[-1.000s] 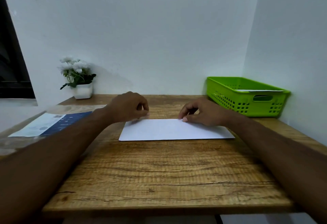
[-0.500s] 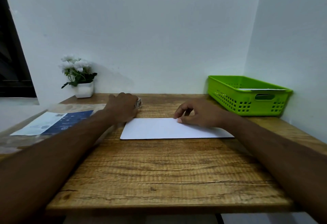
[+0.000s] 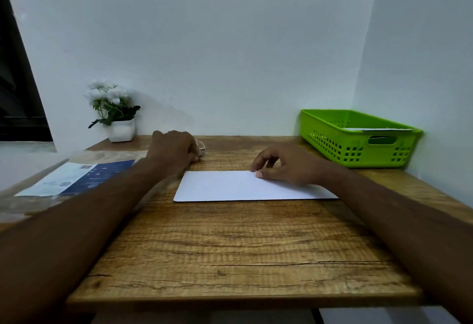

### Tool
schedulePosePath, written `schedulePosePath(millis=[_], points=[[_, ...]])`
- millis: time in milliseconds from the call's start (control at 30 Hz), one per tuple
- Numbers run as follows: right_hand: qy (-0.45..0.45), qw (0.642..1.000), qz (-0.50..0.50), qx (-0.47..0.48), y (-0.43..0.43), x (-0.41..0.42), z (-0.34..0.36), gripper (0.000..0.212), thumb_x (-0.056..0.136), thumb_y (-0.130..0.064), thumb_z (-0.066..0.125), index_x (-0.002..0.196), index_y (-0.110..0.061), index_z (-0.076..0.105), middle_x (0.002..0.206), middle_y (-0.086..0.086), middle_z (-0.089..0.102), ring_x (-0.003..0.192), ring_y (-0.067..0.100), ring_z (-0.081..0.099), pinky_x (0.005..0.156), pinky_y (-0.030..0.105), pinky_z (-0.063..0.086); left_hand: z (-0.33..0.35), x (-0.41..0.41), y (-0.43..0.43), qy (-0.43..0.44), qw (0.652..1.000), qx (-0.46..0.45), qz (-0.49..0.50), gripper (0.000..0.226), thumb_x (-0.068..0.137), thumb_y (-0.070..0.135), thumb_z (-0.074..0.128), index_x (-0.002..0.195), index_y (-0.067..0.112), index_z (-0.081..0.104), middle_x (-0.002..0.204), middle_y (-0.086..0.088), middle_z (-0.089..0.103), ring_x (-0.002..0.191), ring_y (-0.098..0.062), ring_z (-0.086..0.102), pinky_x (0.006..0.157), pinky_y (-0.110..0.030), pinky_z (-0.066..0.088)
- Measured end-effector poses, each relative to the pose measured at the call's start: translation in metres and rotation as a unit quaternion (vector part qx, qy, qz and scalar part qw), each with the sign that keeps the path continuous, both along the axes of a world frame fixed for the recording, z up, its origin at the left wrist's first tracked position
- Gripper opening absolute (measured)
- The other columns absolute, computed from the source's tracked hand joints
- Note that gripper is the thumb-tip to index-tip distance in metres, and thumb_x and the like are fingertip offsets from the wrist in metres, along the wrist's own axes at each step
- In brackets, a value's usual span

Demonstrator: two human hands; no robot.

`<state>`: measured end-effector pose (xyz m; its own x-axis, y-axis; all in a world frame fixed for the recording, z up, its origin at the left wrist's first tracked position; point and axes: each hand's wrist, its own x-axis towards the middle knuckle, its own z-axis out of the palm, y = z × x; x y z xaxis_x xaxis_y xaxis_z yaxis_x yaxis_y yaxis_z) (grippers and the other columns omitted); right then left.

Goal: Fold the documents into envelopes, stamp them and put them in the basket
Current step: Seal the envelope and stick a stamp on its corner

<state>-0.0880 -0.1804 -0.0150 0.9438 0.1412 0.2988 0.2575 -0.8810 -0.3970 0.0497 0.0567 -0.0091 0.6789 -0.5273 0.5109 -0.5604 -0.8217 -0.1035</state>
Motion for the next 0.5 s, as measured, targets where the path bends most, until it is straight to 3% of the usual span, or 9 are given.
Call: schedulePosePath(millis=[200, 367, 500], points=[[-0.001, 1.000, 0.003, 0.000, 0.001, 0.000, 0.000, 0.014, 0.088, -0.022, 0.071, 0.101, -0.020, 0.075, 0.099, -0.011, 0.071, 0.089, 0.011, 0.064, 0.067, 0.005, 0.041, -0.005, 0.007, -0.001, -0.002, 1.000, -0.019, 0.008, 0.035, 0.081, 0.061, 0.062, 0.087, 0.029, 0.073, 0.094, 0.005, 0.072, 0.085, -0.016, 0.063, 0.074, -0.031, 0.034], [0.001, 1.000, 0.000, -0.002, 0.002, 0.000, 0.000, 0.014, 0.088, -0.022, 0.070, 0.102, -0.021, 0.075, 0.099, -0.013, 0.070, 0.089, 0.009, 0.063, 0.065, 0.003, 0.040, -0.008, 0.010, -0.003, -0.006, 0.999, -0.038, 0.020, 0.033, 0.082, 0.057, 0.063, 0.091, 0.026, 0.072, 0.096, 0.004, 0.072, 0.089, -0.017, 0.062, 0.079, -0.035, 0.034], [0.002, 1.000, 0.002, 0.001, 0.003, 0.000, 0.000, 0.014, 0.088, -0.022, 0.070, 0.101, -0.022, 0.075, 0.098, -0.013, 0.071, 0.089, 0.008, 0.064, 0.066, 0.005, 0.041, -0.013, 0.013, -0.004, 0.008, 0.998, -0.054, 0.033, 0.034, 0.083, 0.057, 0.062, 0.091, 0.025, 0.071, 0.094, 0.002, 0.072, 0.091, -0.019, 0.062, 0.093, -0.042, 0.032]])
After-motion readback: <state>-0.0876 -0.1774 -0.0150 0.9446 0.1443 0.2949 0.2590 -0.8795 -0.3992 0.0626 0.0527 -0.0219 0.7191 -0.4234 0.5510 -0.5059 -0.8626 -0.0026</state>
